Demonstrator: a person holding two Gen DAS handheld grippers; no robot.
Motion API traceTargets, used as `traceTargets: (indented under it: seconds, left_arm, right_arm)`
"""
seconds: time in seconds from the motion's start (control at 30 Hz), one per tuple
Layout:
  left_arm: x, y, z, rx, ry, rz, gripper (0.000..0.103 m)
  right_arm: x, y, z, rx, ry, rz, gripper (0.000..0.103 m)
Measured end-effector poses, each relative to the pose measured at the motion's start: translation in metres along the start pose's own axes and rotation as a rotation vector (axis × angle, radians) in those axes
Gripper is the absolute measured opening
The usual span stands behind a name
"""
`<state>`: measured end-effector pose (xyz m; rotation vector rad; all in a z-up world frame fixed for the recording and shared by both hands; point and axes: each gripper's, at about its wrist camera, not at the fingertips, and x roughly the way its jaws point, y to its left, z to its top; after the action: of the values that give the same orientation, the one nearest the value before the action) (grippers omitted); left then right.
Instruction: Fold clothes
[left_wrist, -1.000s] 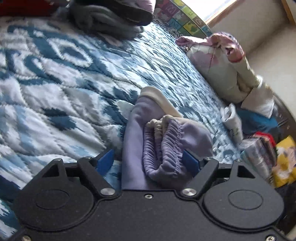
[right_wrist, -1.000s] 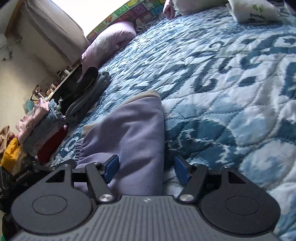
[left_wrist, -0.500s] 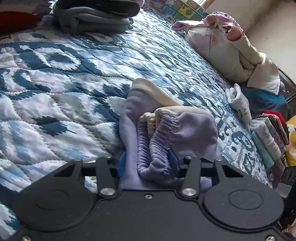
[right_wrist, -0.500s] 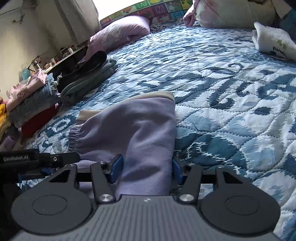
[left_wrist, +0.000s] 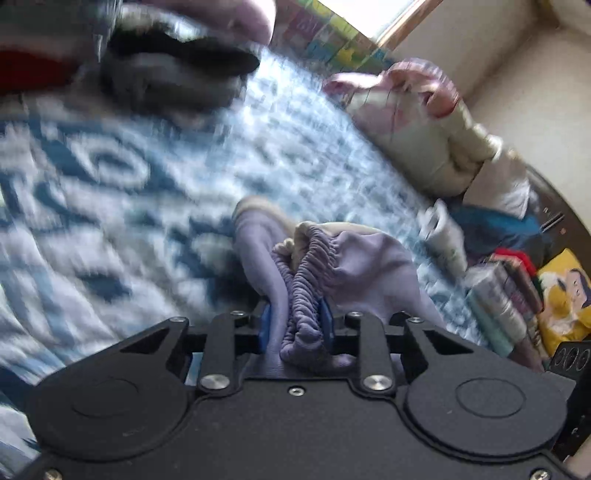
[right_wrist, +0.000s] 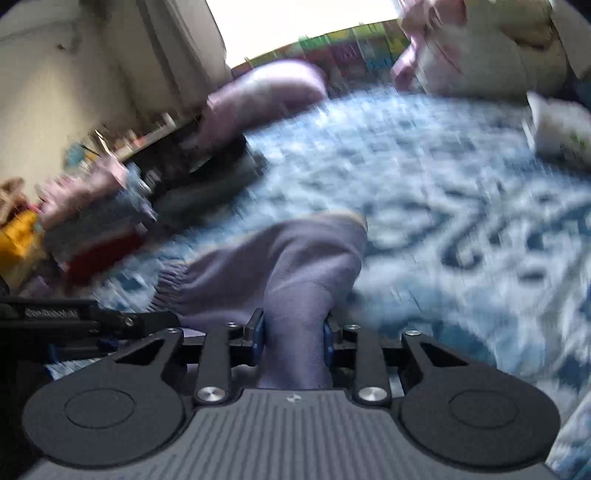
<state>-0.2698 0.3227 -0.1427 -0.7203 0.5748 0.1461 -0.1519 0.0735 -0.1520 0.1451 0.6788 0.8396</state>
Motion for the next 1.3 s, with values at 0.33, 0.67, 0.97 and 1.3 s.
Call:
traceTargets:
  seconds: [0.33,0.67,0.97,1.3]
  left_arm:
    - [0.014,0.039,-0.003,-0.023,0.039,0.136,0.041]
    - [-0.004,0.052,0.012,-0.049,-0.089,0.161,0.043]
    - [-0.007,0.050,0.013,0.043,-0.031,0.225,0.058]
    - [-0.003,0.043,0.011,0.100,0.016,0.267,0.058]
  right_arm:
    - [0.058,0.008,0.003,-0.051,0.149,-0.060,0.050]
    - [0.023,0.040,0.000,-0.258,0.007,-0.074,0.050]
    - [0.035,0.126,-0.023,-0.684,0.059,0.017,0.053]
    - [0.062,0.162,-0.036,-0.765,0.112,0.009,0.051]
